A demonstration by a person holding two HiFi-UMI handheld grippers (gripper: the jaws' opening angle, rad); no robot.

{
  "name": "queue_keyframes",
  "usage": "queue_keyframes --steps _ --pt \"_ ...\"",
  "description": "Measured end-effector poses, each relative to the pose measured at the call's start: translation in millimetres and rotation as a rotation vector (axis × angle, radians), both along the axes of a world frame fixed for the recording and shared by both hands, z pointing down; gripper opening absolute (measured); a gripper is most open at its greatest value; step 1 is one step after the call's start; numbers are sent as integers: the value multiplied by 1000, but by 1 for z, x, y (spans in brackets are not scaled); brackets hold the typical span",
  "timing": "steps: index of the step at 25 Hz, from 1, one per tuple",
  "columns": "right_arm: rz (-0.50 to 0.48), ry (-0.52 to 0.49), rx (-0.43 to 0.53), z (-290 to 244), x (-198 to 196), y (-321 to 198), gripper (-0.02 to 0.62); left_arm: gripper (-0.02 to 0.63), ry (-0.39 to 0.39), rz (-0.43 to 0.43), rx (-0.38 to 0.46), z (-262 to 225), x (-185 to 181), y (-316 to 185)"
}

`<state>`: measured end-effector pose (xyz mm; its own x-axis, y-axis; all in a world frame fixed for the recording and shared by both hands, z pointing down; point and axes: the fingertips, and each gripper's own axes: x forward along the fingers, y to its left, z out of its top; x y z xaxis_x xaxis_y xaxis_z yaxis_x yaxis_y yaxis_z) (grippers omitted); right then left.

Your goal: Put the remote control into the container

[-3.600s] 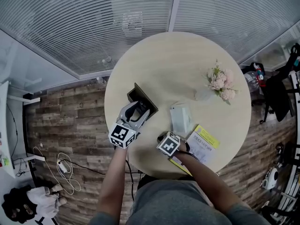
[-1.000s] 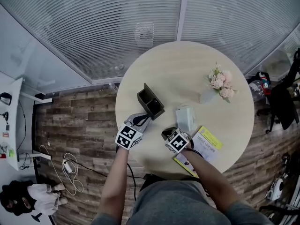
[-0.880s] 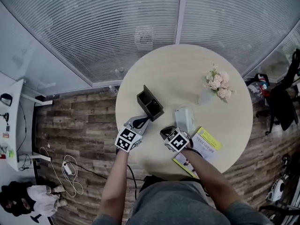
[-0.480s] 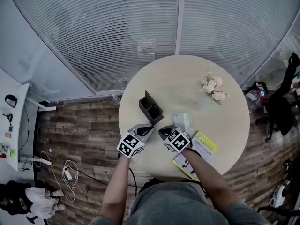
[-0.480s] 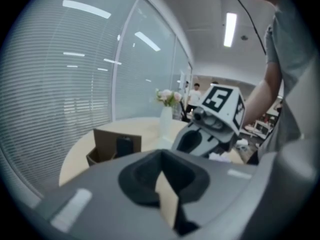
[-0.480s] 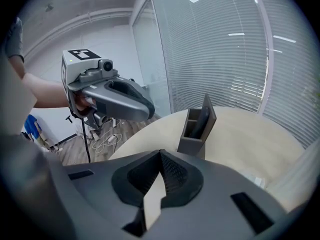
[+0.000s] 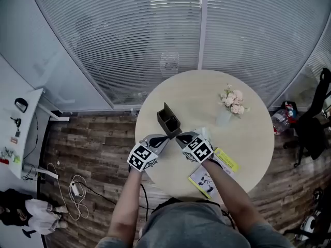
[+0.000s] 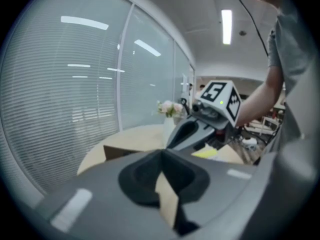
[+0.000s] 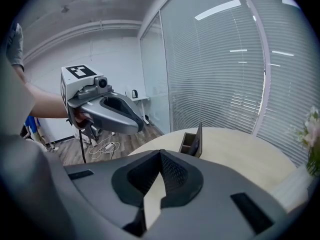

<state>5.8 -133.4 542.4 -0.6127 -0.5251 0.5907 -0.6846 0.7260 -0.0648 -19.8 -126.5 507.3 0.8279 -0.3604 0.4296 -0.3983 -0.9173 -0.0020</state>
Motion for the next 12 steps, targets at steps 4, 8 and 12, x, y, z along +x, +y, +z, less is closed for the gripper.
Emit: queue_keyframes --steps 4,8,12 --pt "-35 3 29 -18 3 9 15 -3 3 -40 4 -11 1 11" --pt "-70 0 50 -33 7 16 15 -3 7 -76 22 -25 5 22" --pt "-101 -2 73 -49 8 21 15 -3 7 -102 41 -38 7 34"
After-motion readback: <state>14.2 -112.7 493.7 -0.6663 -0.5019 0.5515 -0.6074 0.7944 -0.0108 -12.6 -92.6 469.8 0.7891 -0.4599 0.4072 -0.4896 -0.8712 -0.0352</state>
